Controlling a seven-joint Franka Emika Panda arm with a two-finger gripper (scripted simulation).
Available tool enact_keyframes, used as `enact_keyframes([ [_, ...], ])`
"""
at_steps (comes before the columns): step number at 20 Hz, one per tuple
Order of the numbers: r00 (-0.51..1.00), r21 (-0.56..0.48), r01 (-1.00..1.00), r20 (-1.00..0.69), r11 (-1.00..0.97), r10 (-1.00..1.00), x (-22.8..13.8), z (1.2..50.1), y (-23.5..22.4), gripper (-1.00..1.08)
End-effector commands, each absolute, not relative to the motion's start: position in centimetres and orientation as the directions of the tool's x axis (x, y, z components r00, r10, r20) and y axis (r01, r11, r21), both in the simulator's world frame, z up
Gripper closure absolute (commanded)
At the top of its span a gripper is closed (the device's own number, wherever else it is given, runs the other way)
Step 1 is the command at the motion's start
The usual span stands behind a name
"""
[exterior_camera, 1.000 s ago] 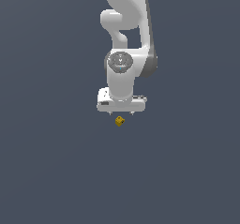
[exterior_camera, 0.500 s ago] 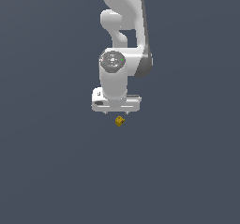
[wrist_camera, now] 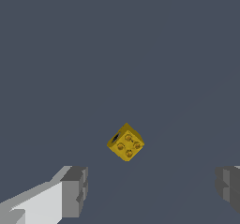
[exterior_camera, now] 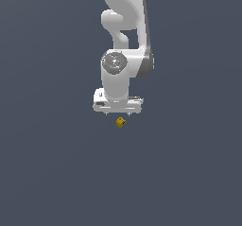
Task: Pick up the object and move it to a goal position.
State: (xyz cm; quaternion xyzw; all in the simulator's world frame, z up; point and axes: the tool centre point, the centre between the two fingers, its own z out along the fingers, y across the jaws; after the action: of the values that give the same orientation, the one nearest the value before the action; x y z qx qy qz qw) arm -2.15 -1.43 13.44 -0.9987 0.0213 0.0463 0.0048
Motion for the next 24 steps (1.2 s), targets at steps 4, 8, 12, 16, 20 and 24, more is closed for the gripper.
enact_keyframes([
  [4,0.990,-0.002,-0.116,-0.084,-0.993,-0.116,-2.4,12.7,-1.0,-0.92],
  [8,0.978,0.002,-0.195,-0.074,-0.981,-0.194,-2.6,11.9,-0.6,-0.92],
  [12,0.955,0.006,-0.291,-0.061,-0.957,-0.291,-3.0,11.0,-0.1,-0.92],
  [16,0.920,0.008,-0.389,-0.047,-0.921,-0.389,-3.3,10.0,0.4,-0.92],
  [20,0.875,0.008,-0.482,-0.033,-0.876,-0.482,-3.7,9.1,0.8,-0.92],
  [24,0.828,0.007,-0.560,-0.020,-0.828,-0.560,-4.1,8.4,1.1,-0.92],
])
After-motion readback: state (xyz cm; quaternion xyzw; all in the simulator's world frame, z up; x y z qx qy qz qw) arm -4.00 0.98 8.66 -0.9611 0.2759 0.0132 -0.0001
